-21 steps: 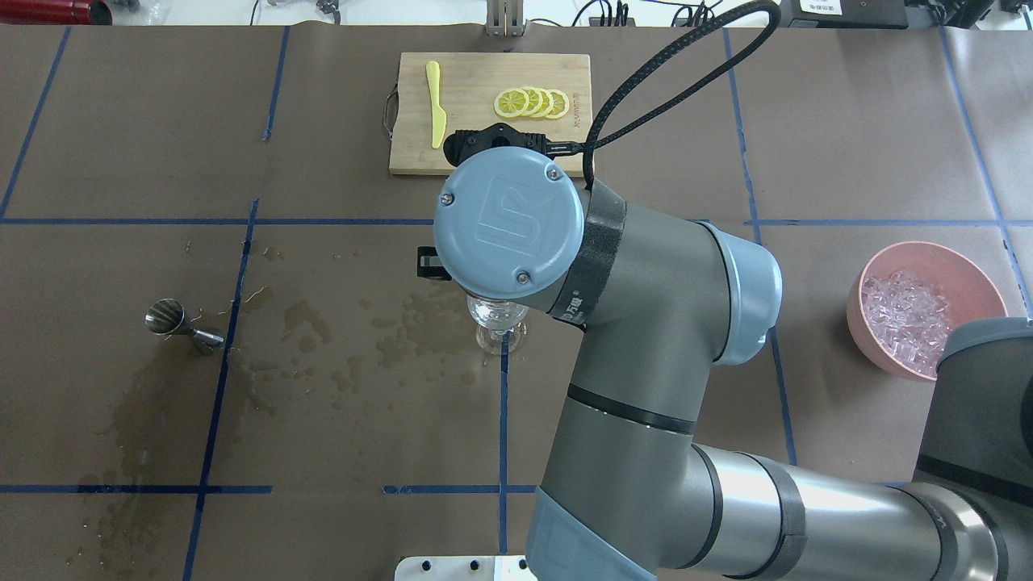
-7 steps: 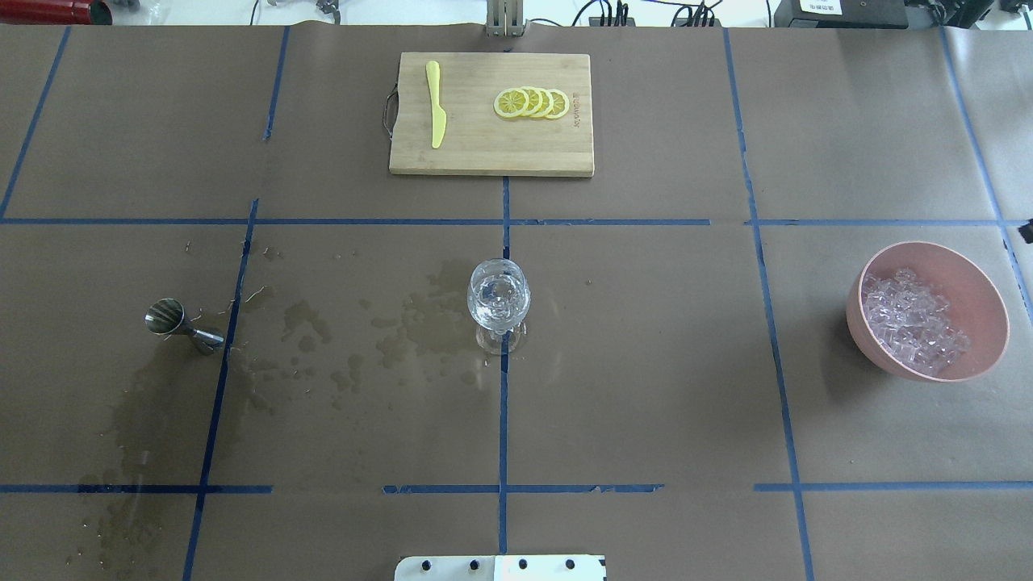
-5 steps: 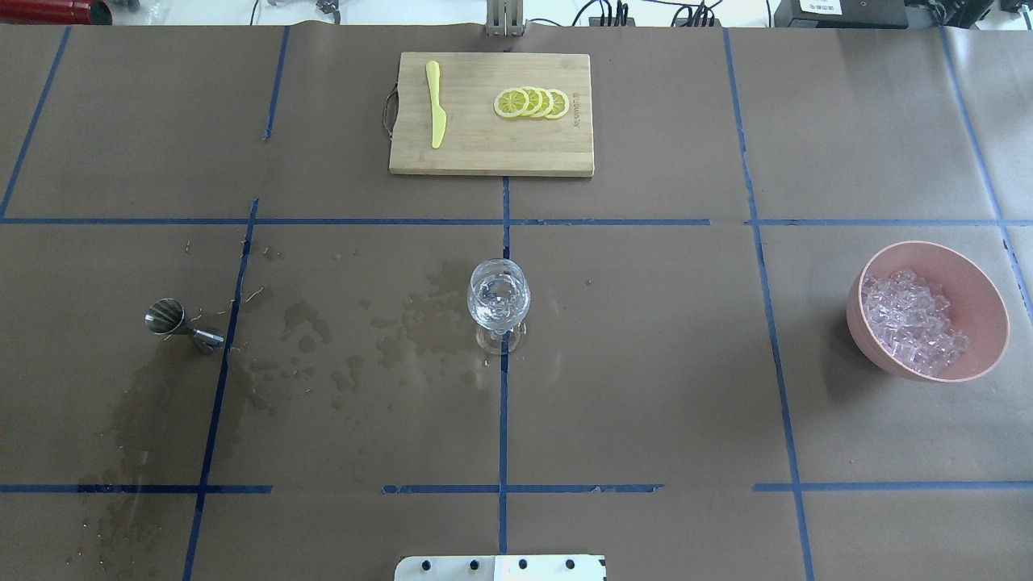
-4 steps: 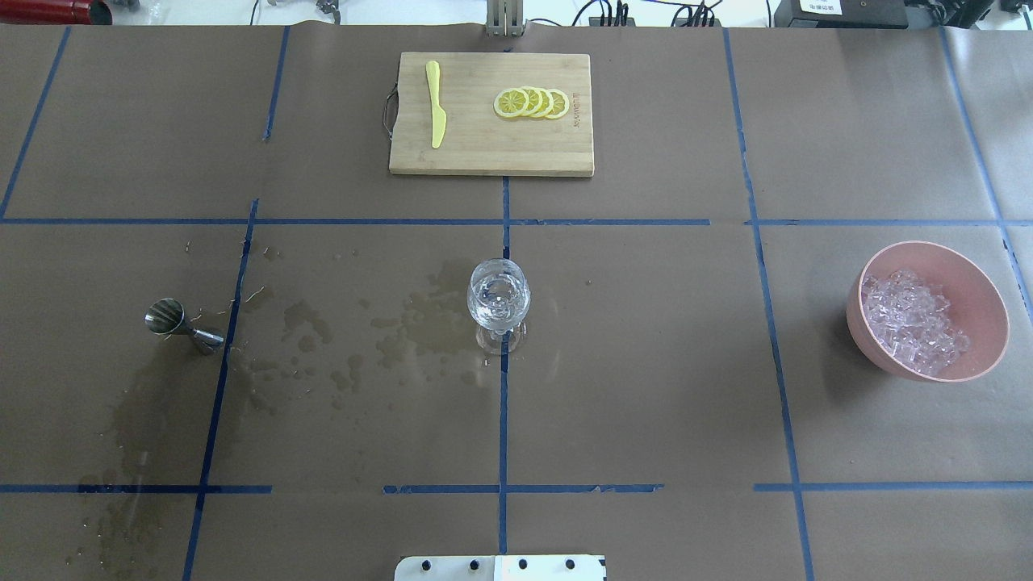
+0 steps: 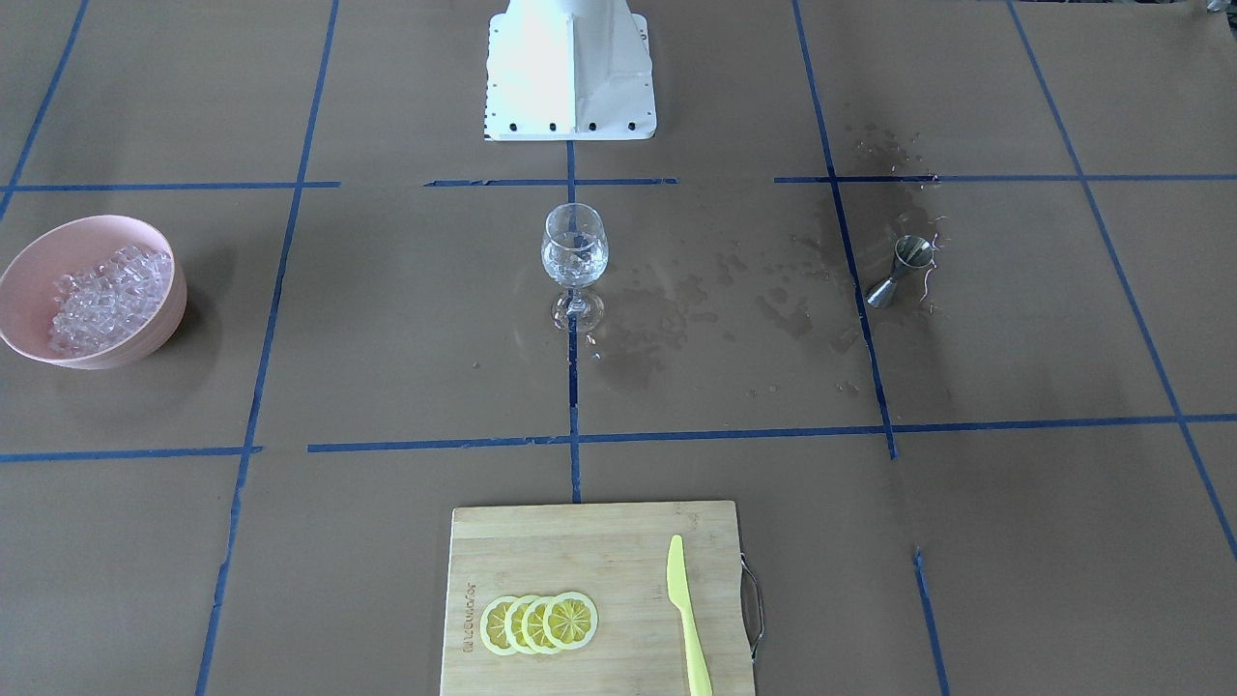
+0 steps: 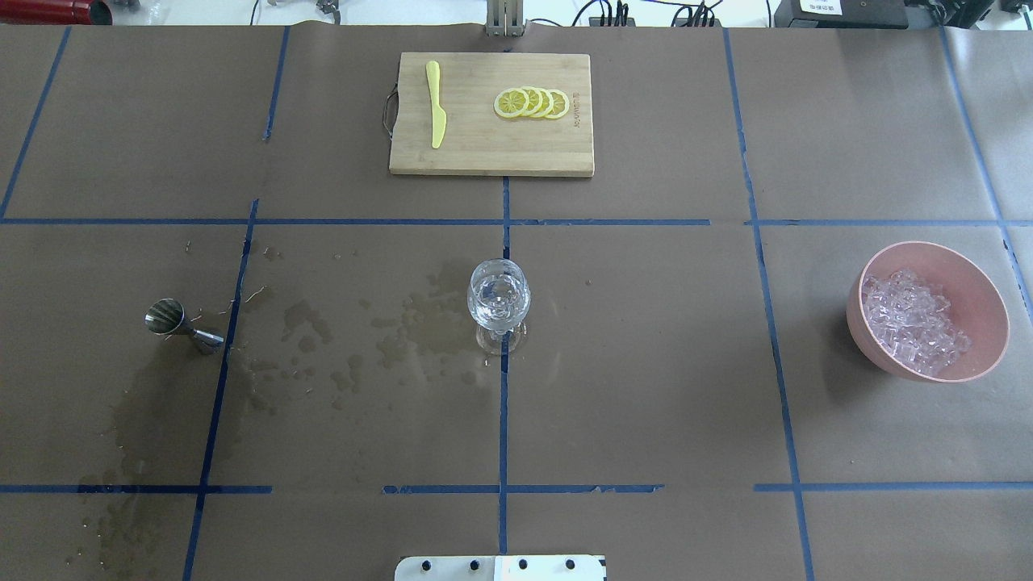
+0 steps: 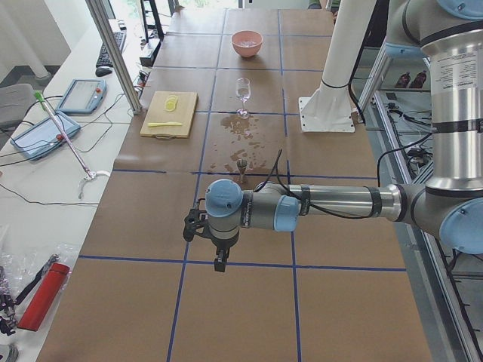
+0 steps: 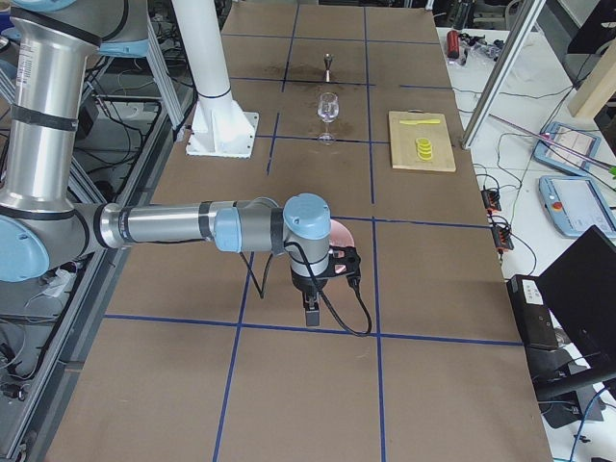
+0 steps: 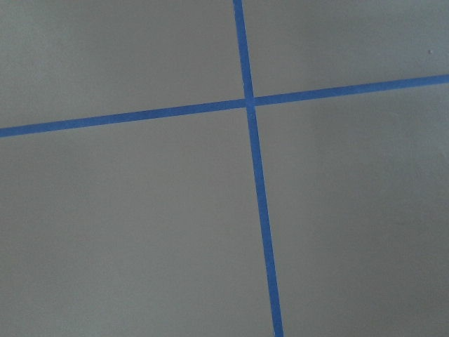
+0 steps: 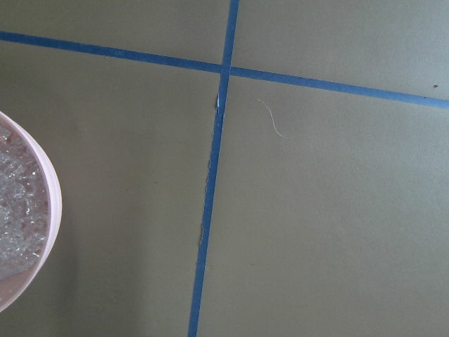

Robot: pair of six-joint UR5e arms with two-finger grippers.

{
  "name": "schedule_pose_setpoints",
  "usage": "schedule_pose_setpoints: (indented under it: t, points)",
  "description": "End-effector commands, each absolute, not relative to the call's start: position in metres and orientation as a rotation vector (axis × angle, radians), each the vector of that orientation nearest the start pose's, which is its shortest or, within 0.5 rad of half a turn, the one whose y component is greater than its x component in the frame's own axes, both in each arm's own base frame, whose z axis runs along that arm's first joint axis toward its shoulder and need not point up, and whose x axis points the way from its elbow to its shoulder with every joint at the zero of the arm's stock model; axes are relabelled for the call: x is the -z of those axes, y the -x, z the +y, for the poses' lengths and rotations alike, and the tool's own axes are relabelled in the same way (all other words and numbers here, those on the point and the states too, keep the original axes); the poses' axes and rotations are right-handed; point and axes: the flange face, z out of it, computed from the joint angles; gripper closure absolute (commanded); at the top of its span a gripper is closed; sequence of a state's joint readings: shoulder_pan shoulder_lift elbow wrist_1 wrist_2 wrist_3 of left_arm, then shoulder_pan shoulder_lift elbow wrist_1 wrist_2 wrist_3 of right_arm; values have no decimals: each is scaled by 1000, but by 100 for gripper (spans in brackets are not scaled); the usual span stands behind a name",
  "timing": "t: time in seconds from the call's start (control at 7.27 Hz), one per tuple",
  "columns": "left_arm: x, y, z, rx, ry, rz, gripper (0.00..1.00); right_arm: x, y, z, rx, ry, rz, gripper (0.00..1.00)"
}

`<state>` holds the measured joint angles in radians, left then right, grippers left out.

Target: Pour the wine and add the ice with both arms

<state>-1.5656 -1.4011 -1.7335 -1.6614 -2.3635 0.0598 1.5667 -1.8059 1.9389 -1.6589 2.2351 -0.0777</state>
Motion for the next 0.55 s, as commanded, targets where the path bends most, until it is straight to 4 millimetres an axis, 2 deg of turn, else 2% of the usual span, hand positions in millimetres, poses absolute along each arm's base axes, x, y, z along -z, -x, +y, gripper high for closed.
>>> schedule_pose_setpoints:
  t: [0.0, 0.28, 0.41]
  points:
    - [-646, 60, -422, -95, -98, 791, 0, -590, -69, -388, 92, -46, -660, 0]
    - [-646, 59, -421, -93, -94, 806, 0, -626, -67, -385, 61, 27, -679, 0]
    - [-646, 59, -421, -93, -94, 806, 0, -627, -67, -386, 59, 29, -679, 0]
